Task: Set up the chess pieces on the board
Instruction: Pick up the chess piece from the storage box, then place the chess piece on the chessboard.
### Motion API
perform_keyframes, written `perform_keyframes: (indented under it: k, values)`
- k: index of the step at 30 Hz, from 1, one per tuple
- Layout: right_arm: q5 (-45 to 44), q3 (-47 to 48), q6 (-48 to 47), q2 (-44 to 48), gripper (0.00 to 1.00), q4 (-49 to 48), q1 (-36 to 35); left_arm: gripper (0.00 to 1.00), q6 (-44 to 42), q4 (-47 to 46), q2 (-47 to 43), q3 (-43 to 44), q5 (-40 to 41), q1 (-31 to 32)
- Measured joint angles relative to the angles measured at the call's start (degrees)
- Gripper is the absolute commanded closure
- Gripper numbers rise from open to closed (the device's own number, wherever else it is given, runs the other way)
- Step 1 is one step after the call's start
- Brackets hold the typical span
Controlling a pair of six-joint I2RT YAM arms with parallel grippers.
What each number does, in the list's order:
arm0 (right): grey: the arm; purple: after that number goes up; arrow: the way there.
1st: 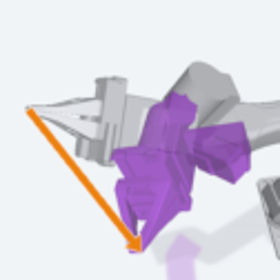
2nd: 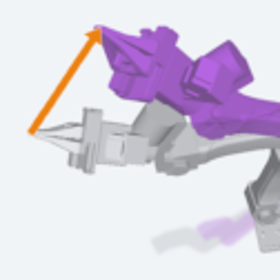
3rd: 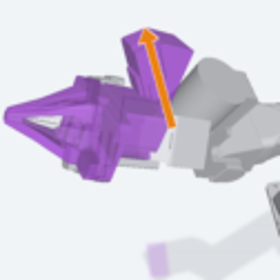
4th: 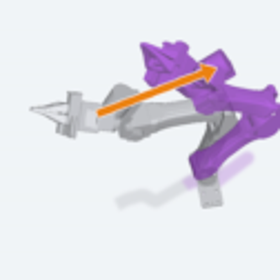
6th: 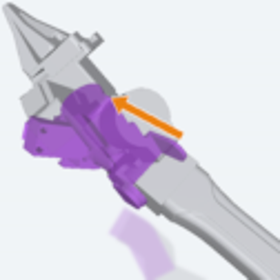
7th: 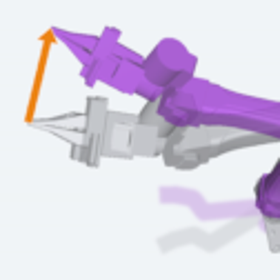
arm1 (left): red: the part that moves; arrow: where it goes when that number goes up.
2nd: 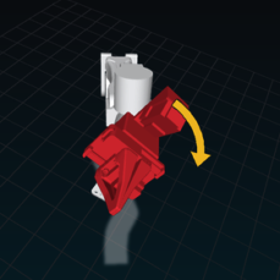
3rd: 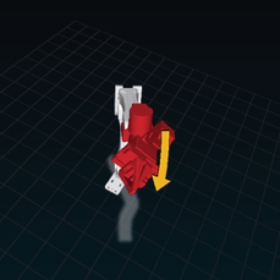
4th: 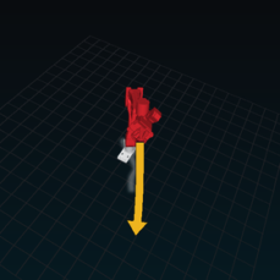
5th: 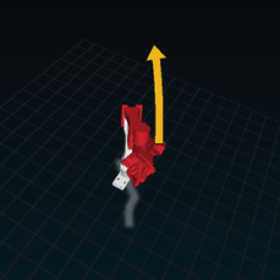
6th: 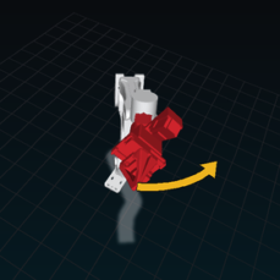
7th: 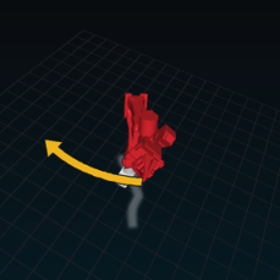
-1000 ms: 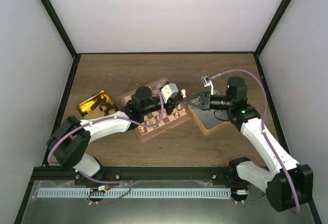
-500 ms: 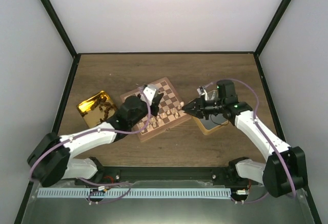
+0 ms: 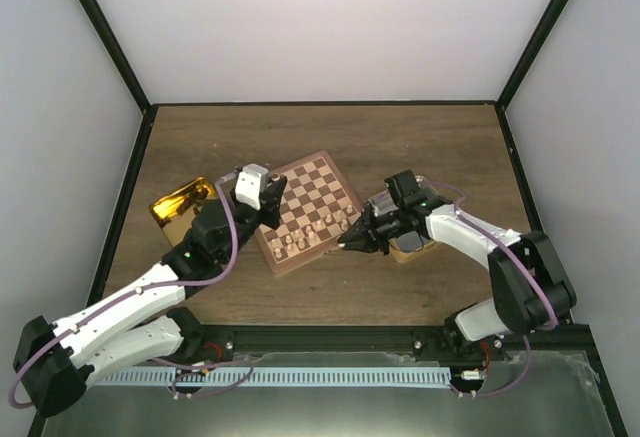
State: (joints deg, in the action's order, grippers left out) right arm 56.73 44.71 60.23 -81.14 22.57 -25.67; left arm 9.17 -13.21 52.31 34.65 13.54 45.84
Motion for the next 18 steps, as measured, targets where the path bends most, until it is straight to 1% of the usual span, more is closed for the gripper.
perform_keyframes:
  k: [5, 9, 18]
  values:
    - [-0.3, 1.1, 2.8, -5.1, 0.95, 0.1, -1.8, 0.94, -0.2, 2.6, -2.3, -0.3, 0.9, 0.0]
    - [-1.1, 4.1, 4.1, -8.9, 0.94, 0.2, -2.5, 0.94, -0.5, 3.7, -2.9, -0.5, 1.5, 0.0]
    - [-4.8, 5.8, 7.2, -12.5, 0.91, 0.0, -2.7, 0.94, -0.9, 4.8, -3.4, -0.8, 2.4, 0.0]
